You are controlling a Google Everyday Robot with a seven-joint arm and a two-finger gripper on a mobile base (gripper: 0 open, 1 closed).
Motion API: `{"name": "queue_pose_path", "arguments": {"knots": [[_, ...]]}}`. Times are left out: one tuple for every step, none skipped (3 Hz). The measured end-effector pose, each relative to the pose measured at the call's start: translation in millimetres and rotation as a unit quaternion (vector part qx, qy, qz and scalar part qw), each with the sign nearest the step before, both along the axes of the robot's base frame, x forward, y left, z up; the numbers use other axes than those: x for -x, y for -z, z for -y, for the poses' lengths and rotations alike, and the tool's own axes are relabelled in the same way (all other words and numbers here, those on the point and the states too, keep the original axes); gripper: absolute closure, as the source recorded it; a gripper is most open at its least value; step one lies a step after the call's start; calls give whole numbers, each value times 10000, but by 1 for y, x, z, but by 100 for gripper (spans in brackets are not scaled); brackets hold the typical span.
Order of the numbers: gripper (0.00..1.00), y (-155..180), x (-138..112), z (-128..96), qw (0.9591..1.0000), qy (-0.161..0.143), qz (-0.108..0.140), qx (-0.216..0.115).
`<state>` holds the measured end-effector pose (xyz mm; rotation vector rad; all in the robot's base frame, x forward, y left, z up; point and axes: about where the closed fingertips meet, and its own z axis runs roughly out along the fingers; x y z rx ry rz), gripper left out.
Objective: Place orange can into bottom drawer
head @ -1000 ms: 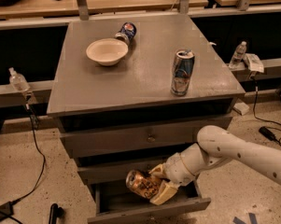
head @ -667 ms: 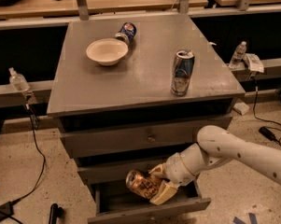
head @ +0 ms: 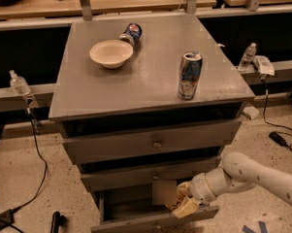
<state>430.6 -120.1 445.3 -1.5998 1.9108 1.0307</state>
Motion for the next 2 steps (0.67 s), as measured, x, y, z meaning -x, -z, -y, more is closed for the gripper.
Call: {"name": "queue_pose_path", "arguments": {"knots": [[100, 47, -9, 27, 9993, 325, -169, -14], [100, 88, -17, 42, 9984, 469, -295, 73]]}}
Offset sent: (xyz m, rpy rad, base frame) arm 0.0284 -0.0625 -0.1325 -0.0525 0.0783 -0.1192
